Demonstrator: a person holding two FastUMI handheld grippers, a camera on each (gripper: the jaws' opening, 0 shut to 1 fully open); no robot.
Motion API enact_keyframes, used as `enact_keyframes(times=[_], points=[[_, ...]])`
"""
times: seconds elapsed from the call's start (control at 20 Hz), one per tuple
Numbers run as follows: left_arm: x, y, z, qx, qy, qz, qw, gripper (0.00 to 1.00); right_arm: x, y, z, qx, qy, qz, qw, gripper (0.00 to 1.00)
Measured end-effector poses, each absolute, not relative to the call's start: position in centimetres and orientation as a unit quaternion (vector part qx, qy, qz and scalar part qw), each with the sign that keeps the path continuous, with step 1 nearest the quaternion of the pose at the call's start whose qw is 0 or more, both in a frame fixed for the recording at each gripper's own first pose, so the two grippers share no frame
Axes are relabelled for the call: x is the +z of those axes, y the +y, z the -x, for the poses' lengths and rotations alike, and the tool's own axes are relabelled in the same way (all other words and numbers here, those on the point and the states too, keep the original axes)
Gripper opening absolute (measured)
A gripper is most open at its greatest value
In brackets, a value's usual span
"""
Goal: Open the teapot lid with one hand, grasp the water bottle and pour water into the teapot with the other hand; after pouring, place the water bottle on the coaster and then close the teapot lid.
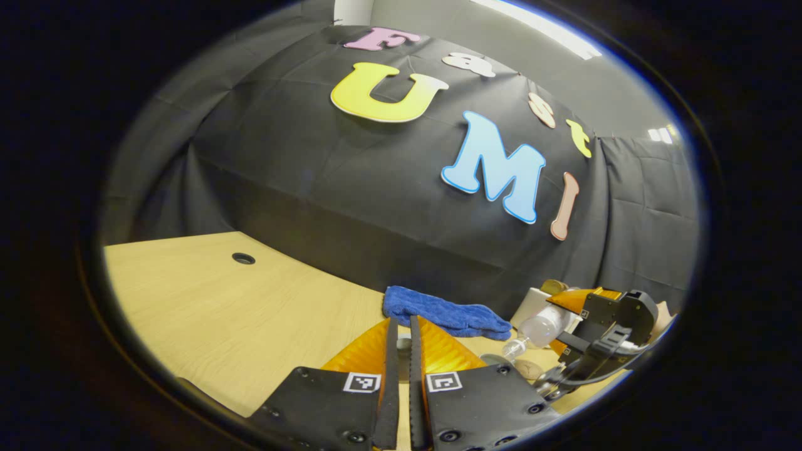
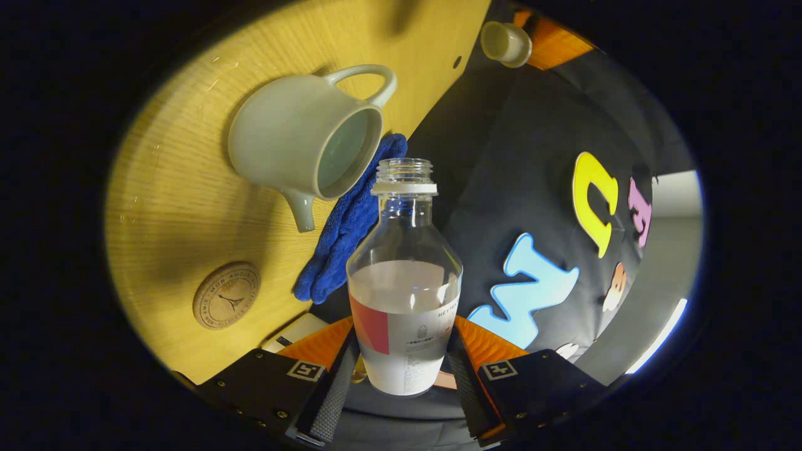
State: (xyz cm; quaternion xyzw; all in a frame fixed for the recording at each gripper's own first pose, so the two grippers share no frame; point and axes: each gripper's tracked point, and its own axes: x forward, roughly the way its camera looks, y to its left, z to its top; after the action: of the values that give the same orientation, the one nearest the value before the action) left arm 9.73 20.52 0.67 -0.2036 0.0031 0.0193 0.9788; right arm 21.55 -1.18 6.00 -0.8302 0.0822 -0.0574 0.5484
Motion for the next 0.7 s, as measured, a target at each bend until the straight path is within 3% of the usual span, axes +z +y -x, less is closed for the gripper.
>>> enact_keyframes(times=[0.3,0.7], points=[[0.1,20.1,-9.9,0.017,0.013,0.202,0.979,0.15,3.9,-3.9,-20.6,-0.055,0.142,0.701,0.697,0.76],[-0.4,19.9,-10.1,0.017,0.019,0.201,0.979,0.12,2.4,-7.6,-20.1,-0.064,0.182,0.493,0.848,0.76]])
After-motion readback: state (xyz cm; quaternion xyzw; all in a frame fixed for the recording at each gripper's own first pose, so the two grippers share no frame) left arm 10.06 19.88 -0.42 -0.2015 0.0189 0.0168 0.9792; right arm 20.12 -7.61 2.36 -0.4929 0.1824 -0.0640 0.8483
